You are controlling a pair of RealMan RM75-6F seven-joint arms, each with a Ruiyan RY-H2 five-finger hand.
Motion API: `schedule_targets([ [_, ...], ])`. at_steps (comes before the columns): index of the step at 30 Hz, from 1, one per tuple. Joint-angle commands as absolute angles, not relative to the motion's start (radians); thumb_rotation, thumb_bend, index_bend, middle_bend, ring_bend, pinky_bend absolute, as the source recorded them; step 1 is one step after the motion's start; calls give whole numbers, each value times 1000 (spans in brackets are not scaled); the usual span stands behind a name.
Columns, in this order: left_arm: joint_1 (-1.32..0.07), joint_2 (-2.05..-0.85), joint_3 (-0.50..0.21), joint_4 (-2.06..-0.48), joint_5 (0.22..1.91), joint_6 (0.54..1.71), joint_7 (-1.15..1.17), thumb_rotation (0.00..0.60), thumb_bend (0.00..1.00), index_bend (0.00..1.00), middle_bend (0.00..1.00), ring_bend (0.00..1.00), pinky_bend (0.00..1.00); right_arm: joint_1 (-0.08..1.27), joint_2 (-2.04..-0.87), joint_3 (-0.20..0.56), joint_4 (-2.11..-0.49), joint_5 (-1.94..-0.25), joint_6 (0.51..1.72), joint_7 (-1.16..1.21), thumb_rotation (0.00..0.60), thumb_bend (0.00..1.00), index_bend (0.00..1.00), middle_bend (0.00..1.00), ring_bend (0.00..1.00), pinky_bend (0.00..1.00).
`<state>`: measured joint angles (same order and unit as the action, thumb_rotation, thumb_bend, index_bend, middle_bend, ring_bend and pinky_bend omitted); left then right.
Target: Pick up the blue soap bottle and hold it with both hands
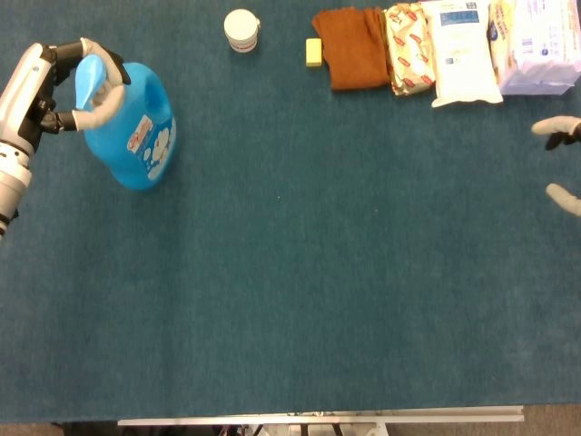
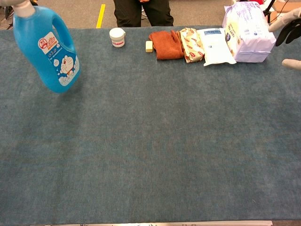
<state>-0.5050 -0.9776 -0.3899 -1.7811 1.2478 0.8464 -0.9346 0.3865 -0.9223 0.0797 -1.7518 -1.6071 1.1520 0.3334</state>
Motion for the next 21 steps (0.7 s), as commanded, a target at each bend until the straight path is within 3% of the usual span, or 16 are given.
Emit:
schedule_targets([
  [1,-502,-929,-395,-1796,1315,814,-1036,600,488,748,506,304,274,429,-913,82,-1778,-1618,1104,397,600,239,297,424,376,320],
  [10,-516,-886,-357,-1837,1439,814,-1148,600,488,748,507,304,274,525,-948,107,-1815,-1603,1016,571,600,239,298,424,375,320],
  [21,-558,-860,-308,-1918,1540,841,-1222,600,488,748,507,304,275,631,-1032,161,-1835,-1547,942,786,600,235,297,379,302,319],
])
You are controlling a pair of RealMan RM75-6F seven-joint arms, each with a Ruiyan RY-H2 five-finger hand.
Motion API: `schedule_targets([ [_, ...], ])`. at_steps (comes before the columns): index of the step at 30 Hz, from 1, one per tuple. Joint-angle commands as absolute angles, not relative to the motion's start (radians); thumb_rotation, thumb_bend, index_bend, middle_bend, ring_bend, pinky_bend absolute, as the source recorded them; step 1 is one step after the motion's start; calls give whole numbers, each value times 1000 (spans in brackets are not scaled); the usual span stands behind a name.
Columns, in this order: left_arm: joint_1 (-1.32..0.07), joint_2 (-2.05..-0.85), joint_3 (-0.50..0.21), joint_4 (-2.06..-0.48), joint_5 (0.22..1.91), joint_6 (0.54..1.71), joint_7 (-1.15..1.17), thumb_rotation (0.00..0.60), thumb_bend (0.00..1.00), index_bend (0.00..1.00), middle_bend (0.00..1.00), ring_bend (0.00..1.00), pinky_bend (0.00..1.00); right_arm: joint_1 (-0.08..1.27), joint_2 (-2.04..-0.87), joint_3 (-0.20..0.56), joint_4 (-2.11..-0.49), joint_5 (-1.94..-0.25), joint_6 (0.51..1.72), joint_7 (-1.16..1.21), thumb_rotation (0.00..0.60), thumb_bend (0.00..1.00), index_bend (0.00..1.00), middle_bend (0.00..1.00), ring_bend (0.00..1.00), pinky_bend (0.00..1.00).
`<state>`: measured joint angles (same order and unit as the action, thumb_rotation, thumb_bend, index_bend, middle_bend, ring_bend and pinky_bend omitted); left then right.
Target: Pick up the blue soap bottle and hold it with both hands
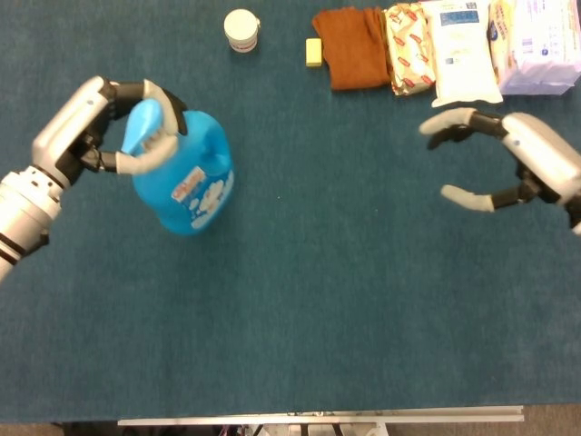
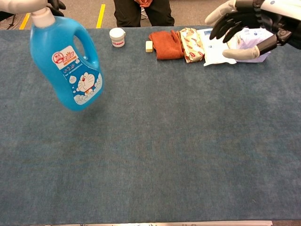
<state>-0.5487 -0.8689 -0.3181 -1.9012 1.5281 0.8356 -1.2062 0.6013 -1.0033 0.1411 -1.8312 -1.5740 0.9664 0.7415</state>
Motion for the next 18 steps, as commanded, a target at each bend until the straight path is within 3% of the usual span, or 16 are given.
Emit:
schedule_targets([
  [1,-563,-856,-303,-1928,1548,844,-1232,600,488,748,506,304,274,642,-1042,167,-1834,-1535,933,802,600,235,298,378,300,319],
  [10,-600,-826,-278,-1977,1583,863,-1343,600,487,748,506,304,274,714,-1107,204,-1830,-1474,863,891,600,233,297,370,298,305],
  [18,-631,-815,-255,-1987,1604,878,-1365,600,488,748,505,304,274,760,-1196,203,-1769,-1435,827,778,600,233,298,365,291,285],
])
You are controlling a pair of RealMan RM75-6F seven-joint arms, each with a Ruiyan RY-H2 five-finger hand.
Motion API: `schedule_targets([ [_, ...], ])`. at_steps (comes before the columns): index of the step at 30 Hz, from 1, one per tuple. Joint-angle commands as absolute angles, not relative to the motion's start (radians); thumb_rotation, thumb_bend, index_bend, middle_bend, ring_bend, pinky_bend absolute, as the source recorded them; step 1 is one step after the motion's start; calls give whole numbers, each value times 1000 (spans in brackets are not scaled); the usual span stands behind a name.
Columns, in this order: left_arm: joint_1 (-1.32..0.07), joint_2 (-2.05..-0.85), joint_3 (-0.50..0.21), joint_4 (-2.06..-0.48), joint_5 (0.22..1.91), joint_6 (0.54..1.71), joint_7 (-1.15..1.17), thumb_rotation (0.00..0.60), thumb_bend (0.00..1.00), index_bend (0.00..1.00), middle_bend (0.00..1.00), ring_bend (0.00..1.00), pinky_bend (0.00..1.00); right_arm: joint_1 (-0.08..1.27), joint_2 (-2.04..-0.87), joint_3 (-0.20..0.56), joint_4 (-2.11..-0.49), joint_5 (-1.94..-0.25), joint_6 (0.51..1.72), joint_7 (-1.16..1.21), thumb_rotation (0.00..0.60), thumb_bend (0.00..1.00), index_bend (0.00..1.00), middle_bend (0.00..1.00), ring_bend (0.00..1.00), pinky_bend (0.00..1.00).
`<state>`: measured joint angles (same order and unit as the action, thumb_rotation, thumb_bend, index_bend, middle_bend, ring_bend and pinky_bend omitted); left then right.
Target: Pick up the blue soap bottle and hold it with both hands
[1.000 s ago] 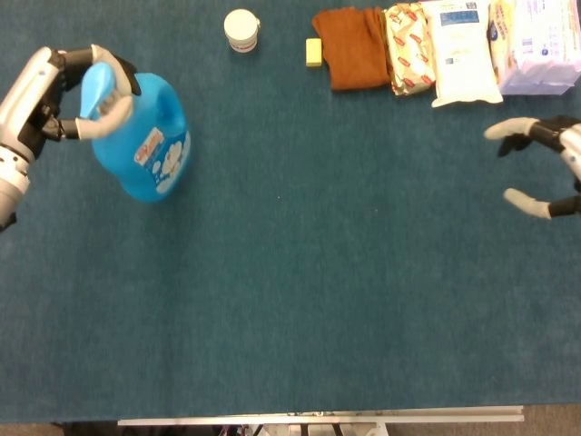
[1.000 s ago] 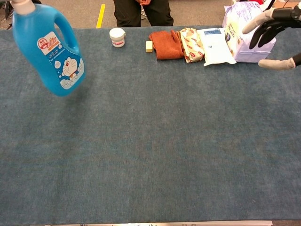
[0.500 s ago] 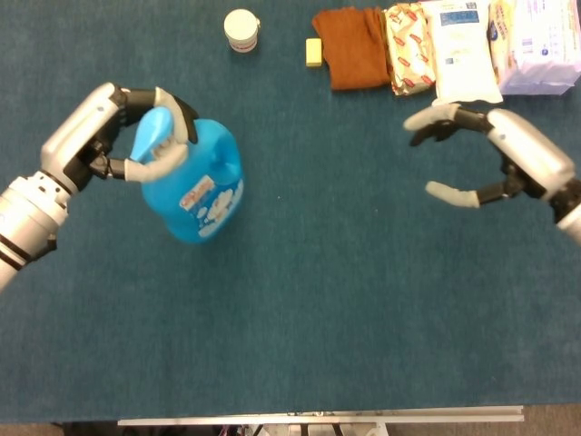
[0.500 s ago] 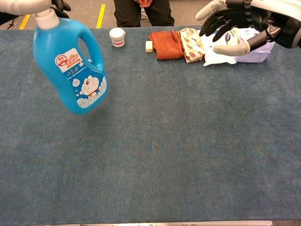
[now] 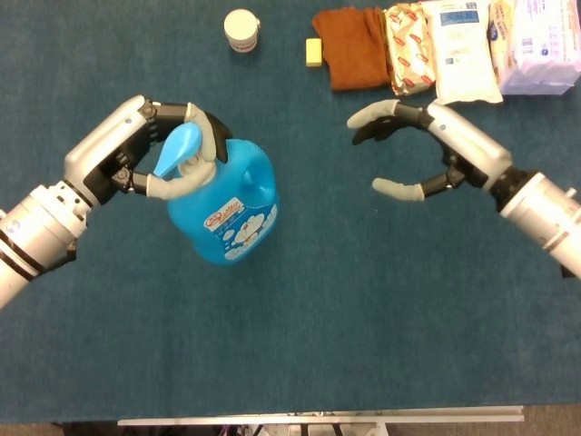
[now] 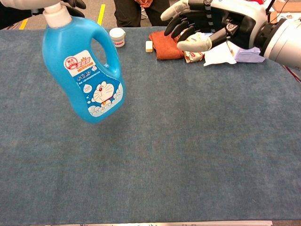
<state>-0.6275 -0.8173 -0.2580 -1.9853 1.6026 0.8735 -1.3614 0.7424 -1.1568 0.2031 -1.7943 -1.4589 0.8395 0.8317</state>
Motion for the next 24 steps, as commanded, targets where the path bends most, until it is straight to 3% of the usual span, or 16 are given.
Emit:
schedule_targets([
  [1,-635,-815,-251,-1989,1605,881,-1370,600,488,748,505,304,274,767,-1209,206,-1766,-1420,819,766,600,232,298,363,289,284],
  [13,-668,-797,-222,-1993,1624,912,-1422,600,486,748,503,304,275,819,-1299,230,-1760,-1322,767,670,600,228,335,324,231,264],
  [18,-681,-797,-208,-1986,1629,919,-1444,600,487,748,503,304,274,844,-1247,285,-1835,-1227,639,842,600,218,329,324,231,261],
  [24,-695,-818,-196,-1970,1609,919,-1445,600,486,750,502,304,275,887,-1185,330,-1864,-1117,531,858,600,211,291,320,231,232],
])
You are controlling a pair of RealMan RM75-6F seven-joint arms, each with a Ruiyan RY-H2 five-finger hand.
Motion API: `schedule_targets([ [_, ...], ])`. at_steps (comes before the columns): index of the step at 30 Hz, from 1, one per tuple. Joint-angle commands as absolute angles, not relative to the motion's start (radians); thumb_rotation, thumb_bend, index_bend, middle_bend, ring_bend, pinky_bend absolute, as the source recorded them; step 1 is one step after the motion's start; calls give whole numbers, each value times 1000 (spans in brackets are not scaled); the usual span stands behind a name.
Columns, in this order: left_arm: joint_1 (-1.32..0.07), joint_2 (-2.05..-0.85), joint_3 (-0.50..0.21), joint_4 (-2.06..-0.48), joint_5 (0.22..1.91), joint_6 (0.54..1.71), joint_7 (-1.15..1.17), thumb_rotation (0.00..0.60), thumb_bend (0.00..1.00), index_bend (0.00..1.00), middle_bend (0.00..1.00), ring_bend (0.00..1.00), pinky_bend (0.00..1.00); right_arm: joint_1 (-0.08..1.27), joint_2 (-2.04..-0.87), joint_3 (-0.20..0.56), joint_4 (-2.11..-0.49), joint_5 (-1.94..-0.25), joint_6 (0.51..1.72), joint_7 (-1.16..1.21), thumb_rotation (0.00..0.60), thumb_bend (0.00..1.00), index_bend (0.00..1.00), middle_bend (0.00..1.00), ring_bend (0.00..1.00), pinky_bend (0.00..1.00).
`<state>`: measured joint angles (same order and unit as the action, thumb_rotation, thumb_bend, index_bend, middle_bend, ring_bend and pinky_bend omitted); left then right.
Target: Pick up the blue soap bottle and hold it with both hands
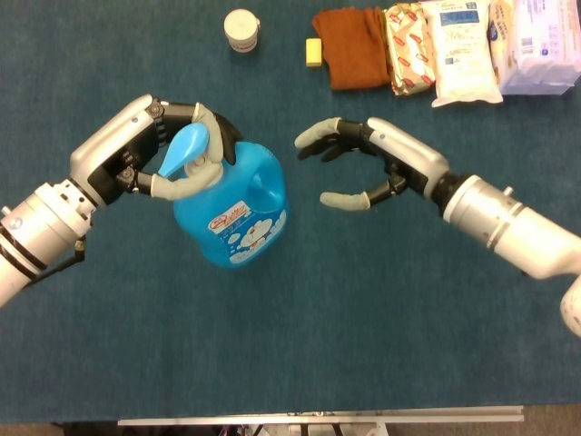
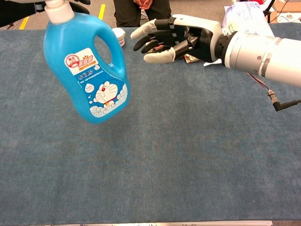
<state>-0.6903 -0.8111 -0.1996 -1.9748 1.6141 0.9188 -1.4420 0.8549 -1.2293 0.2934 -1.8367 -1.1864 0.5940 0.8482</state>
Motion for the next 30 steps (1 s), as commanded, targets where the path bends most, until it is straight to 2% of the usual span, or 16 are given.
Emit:
schedule_targets([
  [1,-697,-820,-195,-1968,1606,919,-1448,600,487,751,502,304,274,895,-1176,336,-1864,-1104,520,851,600,211,291,320,231,229],
  [9,-713,-842,-179,-1956,1608,924,-1465,600,487,752,502,304,274,961,-1110,367,-1851,-1028,447,762,600,211,291,318,231,215],
  [17,-725,-865,-176,-1958,1587,936,-1459,600,486,753,502,304,274,1062,-1078,338,-1838,-925,414,601,600,211,291,315,225,196],
  [30,-741,-889,-182,-1963,1544,927,-1444,600,486,755,502,304,274,1134,-1085,334,-1862,-819,446,501,600,212,291,312,214,169],
])
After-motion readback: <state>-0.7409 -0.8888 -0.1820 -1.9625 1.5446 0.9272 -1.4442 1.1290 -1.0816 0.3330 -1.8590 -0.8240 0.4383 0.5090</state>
